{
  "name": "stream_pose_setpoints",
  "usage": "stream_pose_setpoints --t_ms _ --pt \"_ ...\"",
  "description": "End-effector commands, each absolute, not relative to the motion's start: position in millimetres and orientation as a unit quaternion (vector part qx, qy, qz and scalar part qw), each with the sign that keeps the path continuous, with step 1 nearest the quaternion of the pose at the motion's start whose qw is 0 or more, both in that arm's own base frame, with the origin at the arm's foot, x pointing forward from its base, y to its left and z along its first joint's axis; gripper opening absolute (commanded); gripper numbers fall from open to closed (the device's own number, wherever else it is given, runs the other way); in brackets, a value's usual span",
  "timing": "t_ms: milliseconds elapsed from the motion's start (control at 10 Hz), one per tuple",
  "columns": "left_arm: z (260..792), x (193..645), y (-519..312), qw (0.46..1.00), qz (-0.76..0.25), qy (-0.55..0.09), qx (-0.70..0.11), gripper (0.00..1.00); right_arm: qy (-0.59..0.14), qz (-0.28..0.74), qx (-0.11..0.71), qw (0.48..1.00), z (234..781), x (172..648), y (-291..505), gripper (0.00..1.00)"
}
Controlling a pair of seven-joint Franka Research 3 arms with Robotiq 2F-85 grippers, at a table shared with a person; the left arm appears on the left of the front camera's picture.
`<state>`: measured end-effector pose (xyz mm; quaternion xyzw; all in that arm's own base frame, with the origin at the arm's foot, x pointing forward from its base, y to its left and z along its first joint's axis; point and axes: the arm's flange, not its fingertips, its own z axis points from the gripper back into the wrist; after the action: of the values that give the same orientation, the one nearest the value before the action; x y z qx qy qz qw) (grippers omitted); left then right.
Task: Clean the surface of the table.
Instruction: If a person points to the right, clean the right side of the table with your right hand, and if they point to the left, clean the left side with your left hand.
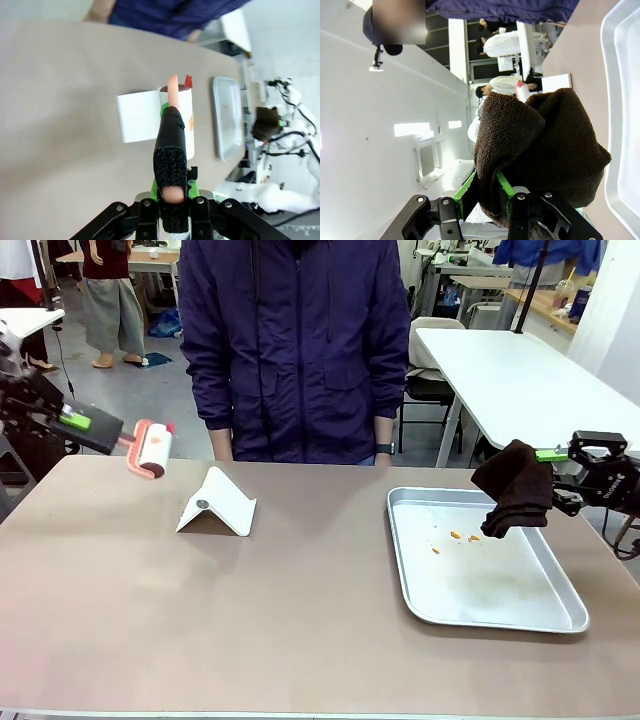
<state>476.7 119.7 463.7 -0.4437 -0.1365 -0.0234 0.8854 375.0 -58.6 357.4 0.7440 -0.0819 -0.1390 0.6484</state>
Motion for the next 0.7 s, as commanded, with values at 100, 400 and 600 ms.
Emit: stream_pose_setpoints --t_ms 100,400,600 --pt "490.0 406.4 149.5 0.818 -0.082 -0.158 -0.547 0.22 -0.080 -0.130 0.748 0.646 362.6 372.2 -59.5 0.00" --pt "507.6 316.9 192.7 0.744 -0.125 -0.189 -0.628 0.22 -0.080 -0.130 0.748 0.646 362.6 372.2 -59.5 0.00" --pt "489.1 271.2 209.8 0.728 -0.116 -0.171 -0.654 0.22 -0.080 -0.130 0.748 0.646 362.6 372.2 -59.5 0.00"
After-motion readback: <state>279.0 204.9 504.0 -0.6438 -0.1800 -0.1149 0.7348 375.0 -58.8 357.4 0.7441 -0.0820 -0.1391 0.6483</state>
